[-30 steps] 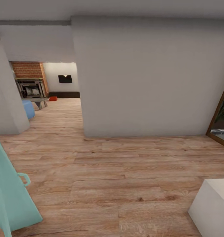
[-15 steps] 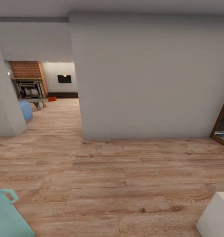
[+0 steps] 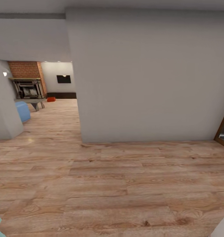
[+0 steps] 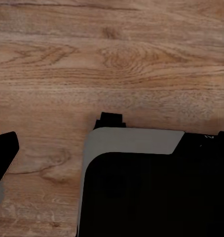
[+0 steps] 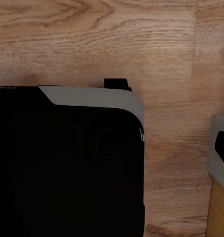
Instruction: Move the two storage containers from the living room to the garage. In the garage, place one container on the floor and stack the other container on top of it (either order is fine).
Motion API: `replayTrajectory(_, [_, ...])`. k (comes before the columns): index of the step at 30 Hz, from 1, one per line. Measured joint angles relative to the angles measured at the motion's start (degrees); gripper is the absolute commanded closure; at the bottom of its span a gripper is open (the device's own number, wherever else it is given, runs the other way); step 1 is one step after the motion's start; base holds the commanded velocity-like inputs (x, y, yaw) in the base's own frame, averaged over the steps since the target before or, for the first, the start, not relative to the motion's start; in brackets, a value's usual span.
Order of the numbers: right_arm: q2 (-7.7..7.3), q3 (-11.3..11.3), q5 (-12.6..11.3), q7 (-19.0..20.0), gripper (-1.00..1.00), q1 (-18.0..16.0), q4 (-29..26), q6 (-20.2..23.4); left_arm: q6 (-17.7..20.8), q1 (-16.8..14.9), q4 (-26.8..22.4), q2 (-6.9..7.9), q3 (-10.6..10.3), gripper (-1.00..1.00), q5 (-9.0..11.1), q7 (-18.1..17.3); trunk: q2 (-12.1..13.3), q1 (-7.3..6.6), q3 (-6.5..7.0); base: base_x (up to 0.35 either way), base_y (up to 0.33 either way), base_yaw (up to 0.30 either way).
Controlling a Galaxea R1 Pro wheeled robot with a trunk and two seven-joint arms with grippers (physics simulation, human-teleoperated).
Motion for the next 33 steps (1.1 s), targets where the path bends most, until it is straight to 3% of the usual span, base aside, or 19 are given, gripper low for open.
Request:
replayTrajectory(23, [0.02,0.0,0.0,0.0,-1.0,0.0,0.0,0.0,0.0,0.0,0.0,0.04,0.0,-1.0,0.0,0.0,0.0,0.0,0.0,0.315,0.0,0.001])
replayTrajectory(33, [0.02,0.0,0.0,0.0,-1.0,0.0,-0.1,-0.1,0.0,0.0,0.0,0.02,0.0,-1.0,0.0,0.0,0.0,0.0,0.0,0.315,0.0,0.228])
